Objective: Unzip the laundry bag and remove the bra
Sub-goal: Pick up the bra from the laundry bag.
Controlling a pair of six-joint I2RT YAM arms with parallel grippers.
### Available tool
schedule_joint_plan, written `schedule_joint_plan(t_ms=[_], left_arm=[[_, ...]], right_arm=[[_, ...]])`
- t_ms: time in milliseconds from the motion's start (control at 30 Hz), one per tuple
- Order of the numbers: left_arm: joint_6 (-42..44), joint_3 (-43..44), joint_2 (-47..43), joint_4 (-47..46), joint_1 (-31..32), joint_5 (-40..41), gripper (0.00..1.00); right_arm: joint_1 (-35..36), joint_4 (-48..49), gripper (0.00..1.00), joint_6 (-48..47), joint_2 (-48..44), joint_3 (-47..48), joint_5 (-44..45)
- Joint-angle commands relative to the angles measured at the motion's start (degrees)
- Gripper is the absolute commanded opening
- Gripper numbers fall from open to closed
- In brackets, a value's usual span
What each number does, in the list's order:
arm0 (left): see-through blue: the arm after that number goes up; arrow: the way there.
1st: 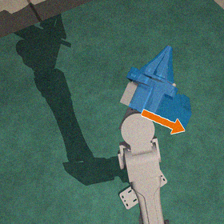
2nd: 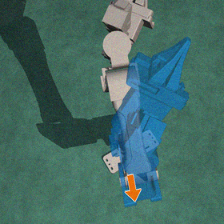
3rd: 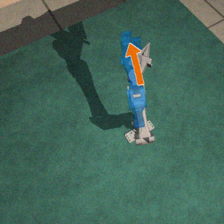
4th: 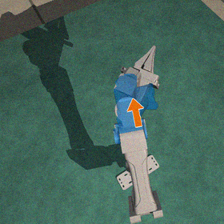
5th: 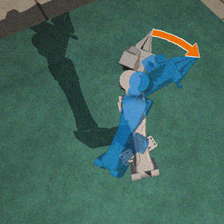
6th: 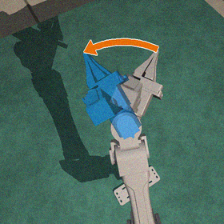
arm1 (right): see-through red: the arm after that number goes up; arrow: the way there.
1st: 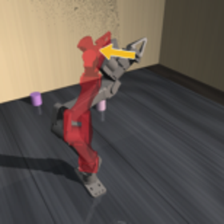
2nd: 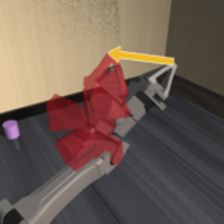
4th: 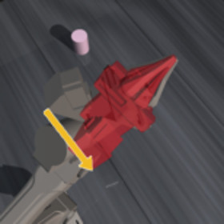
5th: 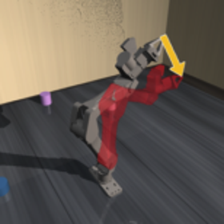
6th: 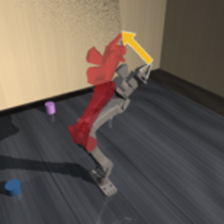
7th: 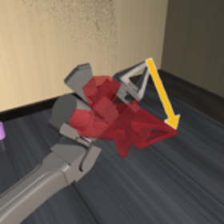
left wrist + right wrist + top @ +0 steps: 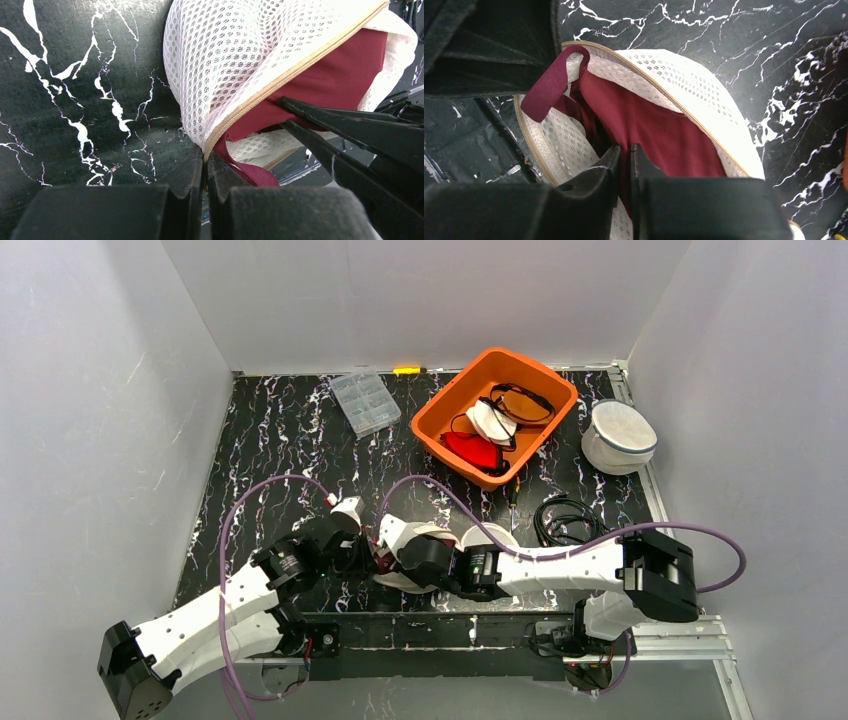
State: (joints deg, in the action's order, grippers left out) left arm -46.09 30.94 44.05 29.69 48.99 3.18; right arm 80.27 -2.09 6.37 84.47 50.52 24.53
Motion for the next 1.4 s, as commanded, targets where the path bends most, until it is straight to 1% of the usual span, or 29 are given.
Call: schedule_joint_plan(t_ms=[0, 33, 67, 167, 400, 533, 633, 800, 900, 1133, 1167, 1267, 1367], left_arm=[[0.75, 2.73, -0.64, 2.59, 0.15, 1.01, 0.00], [0.74, 2.82, -0.76, 2.92, 0.14, 1.36, 0.00], [0.69, 2.89, -0.87, 3.30, 0.14, 1.84, 0.00], [0.52, 3.22, -1.30, 4.15, 0.14, 3.52, 0.00], [0.56, 5.09, -1.00, 5.06, 0.17, 6.80, 0.00], [0.56, 6.24, -0.16, 4.54, 0.07, 8.71, 0.00], [0.48, 7.02, 1.01, 3.82, 0.12, 9.67, 0.00], [-0.22, 8.76, 3.17, 2.87, 0.05, 10.21, 0.00], [-0.76, 10.44, 3.87, 2.63, 0.12, 10.80, 0.00], [0.23, 13.34, 4.96, 1.86, 0.06, 11.62, 0.00], [0.29, 13.21, 5.33, 1.93, 0.10, 11.74, 0.00], [0.23, 11.80, 5.94, 1.79, 0.10, 12.14, 0.00], [-0.08, 9.24, 5.14, 2.08, 0.06, 11.95, 0.00]], right_arm=[[-0.15, 0.03, 0.11, -1.58, 0.64, 2.20, 2.64], [-0.12, 0.47, 0.02, -1.29, -0.30, 1.95, 2.60], [-0.10, 0.73, 0.01, -0.89, -1.51, 1.68, 2.38], [-0.17, 1.32, 0.01, -0.05, -7.10, 1.00, -0.14], [-1.63, -4.86, 0.01, 5.36, -18.82, 2.24, -4.48], [-3.17, -4.62, 0.01, 8.99, -24.91, 1.66, -7.59], [-4.26, -3.41, 0.01, 11.38, -27.70, 1.70, -9.73], [-5.74, -1.40, 0.01, 13.91, -30.01, 3.69, -12.46], [-6.39, -1.24, 0.01, 14.17, -29.34, 4.56, -13.96], [-7.32, 1.63, 0.01, 14.93, -26.94, 2.06, -16.02], [-7.50, 3.21, 0.01, 14.74, -26.76, 1.56, -15.90], [-7.66, 2.98, 0.01, 12.54, -26.83, -0.23, -13.41], [-7.86, 3.04, 0.01, 10.70, -28.00, -4.75, -7.45]])
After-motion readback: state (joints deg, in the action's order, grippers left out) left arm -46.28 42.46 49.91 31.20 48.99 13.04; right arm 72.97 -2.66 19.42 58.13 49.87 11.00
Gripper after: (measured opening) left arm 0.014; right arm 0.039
